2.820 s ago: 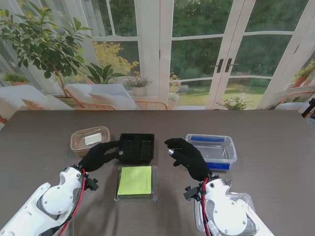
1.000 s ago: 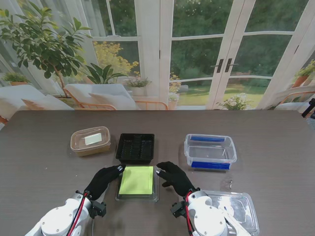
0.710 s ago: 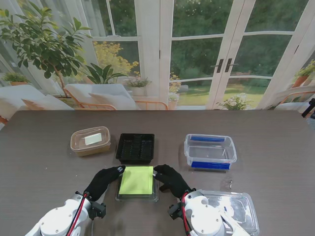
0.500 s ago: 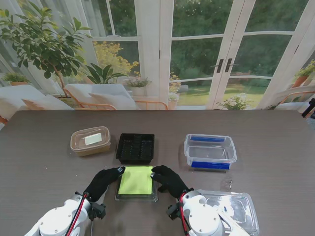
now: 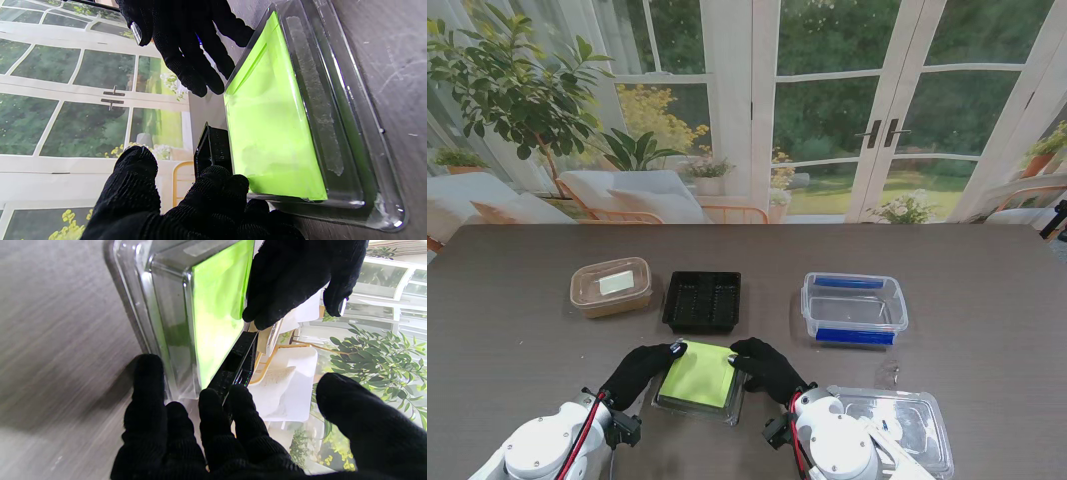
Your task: Pair container bodies with their lids
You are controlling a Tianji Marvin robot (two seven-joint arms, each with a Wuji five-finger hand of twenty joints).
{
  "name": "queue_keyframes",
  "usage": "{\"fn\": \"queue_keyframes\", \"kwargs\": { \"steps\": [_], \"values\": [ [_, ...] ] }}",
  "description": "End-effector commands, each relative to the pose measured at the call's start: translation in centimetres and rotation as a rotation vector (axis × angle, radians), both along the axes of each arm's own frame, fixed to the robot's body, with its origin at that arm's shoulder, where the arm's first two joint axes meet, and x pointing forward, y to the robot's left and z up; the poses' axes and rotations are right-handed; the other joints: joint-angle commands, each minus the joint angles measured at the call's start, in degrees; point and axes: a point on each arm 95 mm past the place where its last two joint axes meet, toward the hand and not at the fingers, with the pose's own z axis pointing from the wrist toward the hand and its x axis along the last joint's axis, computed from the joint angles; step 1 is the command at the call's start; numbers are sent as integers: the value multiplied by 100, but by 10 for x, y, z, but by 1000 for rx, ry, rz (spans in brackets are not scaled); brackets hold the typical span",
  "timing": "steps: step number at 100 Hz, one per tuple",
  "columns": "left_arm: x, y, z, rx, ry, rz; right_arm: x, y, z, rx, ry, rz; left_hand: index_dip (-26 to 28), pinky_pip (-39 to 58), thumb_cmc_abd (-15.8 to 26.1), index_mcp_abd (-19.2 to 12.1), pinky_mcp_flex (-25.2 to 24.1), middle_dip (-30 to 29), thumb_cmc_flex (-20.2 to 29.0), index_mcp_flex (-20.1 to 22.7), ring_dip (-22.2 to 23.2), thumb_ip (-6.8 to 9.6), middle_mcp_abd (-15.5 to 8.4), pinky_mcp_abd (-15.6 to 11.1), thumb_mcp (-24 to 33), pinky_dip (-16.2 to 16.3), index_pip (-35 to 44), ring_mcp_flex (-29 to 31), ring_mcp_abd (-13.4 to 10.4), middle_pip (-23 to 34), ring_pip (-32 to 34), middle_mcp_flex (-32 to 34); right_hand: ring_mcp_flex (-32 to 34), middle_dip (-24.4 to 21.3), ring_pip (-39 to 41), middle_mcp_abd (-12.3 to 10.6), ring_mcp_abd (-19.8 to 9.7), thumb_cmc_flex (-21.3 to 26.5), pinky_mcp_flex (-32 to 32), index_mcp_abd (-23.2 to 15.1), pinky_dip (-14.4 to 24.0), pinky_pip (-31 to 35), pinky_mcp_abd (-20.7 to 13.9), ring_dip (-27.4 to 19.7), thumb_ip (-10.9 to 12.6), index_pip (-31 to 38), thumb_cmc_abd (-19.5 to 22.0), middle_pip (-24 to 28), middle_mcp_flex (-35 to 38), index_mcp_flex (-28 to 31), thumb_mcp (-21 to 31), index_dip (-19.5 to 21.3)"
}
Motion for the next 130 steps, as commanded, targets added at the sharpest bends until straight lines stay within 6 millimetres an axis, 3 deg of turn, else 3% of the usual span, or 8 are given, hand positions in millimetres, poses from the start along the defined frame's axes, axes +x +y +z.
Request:
{"fn": "queue_keyframes", "kwargs": {
  "steps": [1,42,69,130],
  "values": [
    [-17,-10,-16,-13,68,-43,-9,8,-7,10,33,30,-24,469,235,301,350,-52,-92,-45,53,147,488,1212,-144,90,-45,163,727,25,326,-4,-187,-27,-35,53,-68,-190,-2657,25,23,-950,155,-70,-53,44,122,0,-148,-232,-169,-38],
    [-30,-15,-12,-33,88,-55,-15,12,-5,42,67,27,-33,462,253,363,302,-105,-69,-121,41,147,566,1165,-142,70,-67,118,694,40,315,-112,-211,0,-28,82,-95,-81,-2705,46,125,-974,106,-75,-74,60,132,55,-225,-252,-174,-35],
    [-37,-18,-6,-76,59,-29,-21,16,-5,80,86,23,-37,472,265,216,191,-54,-42,-153,62,148,345,1028,-140,103,-75,66,574,86,327,-96,-124,31,-13,109,-94,18,-2689,64,192,-980,112,-66,-91,81,77,129,-198,-190,-101,-27],
    [-41,-15,0,-129,-4,-10,-30,21,2,171,91,19,-34,544,283,182,199,67,-35,-112,123,148,311,1029,-149,227,-59,130,580,37,354,11,-38,50,-12,120,-103,76,-2671,60,294,-1014,86,-49,-131,65,35,186,-144,-100,-32,-25]
  ]
}}
